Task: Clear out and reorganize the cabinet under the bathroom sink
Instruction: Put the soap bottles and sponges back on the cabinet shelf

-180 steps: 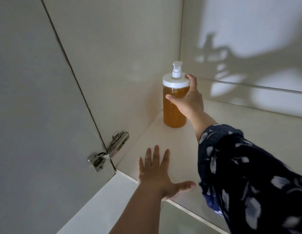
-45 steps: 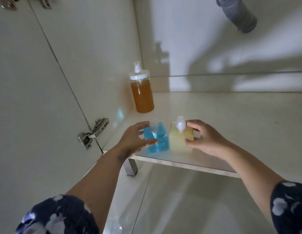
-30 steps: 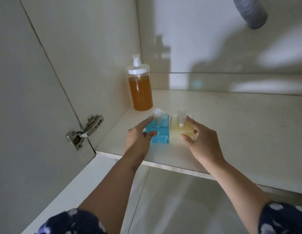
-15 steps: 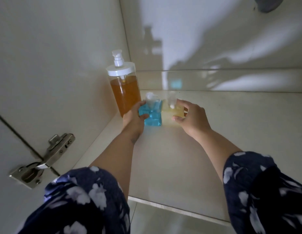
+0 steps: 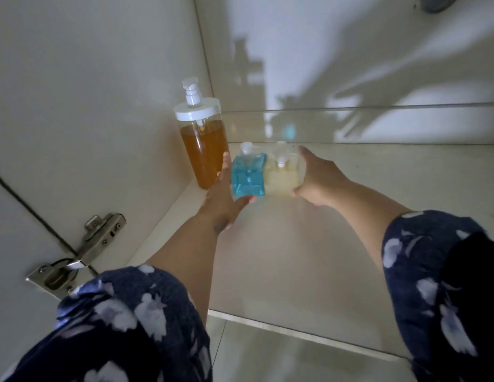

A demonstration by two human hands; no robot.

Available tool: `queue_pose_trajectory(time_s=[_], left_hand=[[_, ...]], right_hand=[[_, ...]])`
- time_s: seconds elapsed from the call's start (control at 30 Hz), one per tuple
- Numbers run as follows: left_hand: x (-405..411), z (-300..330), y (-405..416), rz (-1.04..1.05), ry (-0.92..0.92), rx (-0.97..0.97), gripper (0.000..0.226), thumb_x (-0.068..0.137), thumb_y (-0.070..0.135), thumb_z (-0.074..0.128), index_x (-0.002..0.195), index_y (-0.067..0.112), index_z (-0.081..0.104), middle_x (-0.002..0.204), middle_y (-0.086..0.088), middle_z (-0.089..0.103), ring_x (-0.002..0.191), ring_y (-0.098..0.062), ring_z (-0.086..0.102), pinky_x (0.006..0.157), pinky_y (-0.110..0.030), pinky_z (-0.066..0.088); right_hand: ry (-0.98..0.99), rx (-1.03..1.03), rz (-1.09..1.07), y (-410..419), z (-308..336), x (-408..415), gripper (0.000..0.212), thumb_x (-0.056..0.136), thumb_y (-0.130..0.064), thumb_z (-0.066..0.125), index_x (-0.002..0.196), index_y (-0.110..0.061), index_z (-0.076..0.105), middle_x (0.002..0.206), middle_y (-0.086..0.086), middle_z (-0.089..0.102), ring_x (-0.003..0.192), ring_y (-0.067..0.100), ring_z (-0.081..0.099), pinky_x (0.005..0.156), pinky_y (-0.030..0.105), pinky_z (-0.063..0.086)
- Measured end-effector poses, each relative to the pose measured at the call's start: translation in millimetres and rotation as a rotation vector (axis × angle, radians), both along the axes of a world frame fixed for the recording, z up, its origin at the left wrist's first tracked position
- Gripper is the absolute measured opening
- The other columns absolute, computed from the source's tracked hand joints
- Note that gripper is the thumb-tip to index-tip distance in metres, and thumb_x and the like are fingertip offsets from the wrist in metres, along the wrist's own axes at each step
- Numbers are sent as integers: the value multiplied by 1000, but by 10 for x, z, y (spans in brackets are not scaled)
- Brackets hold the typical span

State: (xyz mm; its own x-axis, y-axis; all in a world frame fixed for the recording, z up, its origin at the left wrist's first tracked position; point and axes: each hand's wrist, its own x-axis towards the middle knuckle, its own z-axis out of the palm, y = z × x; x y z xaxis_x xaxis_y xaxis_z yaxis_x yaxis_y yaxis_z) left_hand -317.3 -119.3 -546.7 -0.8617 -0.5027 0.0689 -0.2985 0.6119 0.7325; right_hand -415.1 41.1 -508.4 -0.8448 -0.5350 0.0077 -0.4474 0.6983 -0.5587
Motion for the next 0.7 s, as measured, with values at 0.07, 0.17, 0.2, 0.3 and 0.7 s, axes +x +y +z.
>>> queue_pose_trajectory(time_s=[0.07,0.17,0.2,0.3,0.7], left_hand=[[177,-11,52,60,-71,-56,80,89,37,62,151,35,11,155,-2,30,138,-25,36,112,-47,32],[474,50,55,14,-240,-253,40,89,38,61,127,25,56,132,0,57,117,-18,54,101,-32,44],[582,110,57,-16,-264,-289,32,89,37,62,119,24,62,125,1,61,112,-18,56,98,-30,46],[915,302,67,-118,-327,-303,28,88,33,64,113,21,64,119,-2,64,105,-19,59,94,-32,48],[2871,248,350,-36,-447,-218,19,88,30,62,106,26,66,97,7,65,88,-9,54,78,-19,38]], right_hand=[[29,95,28,78,59,119,77,83,-16,67,146,-18,23,105,9,58,88,26,57,70,32,46],[69,282,135,159,158,408,60,83,-27,68,136,-22,42,115,4,57,104,25,57,87,34,48],[55,313,174,168,205,527,56,83,-30,68,134,-24,47,119,3,57,108,23,56,90,32,47],[-29,355,278,147,309,883,48,83,-35,70,127,-24,55,117,4,60,98,20,59,76,25,46],[-194,295,576,115,139,2387,40,83,-31,70,120,-28,55,105,7,70,90,21,69,72,31,56]])
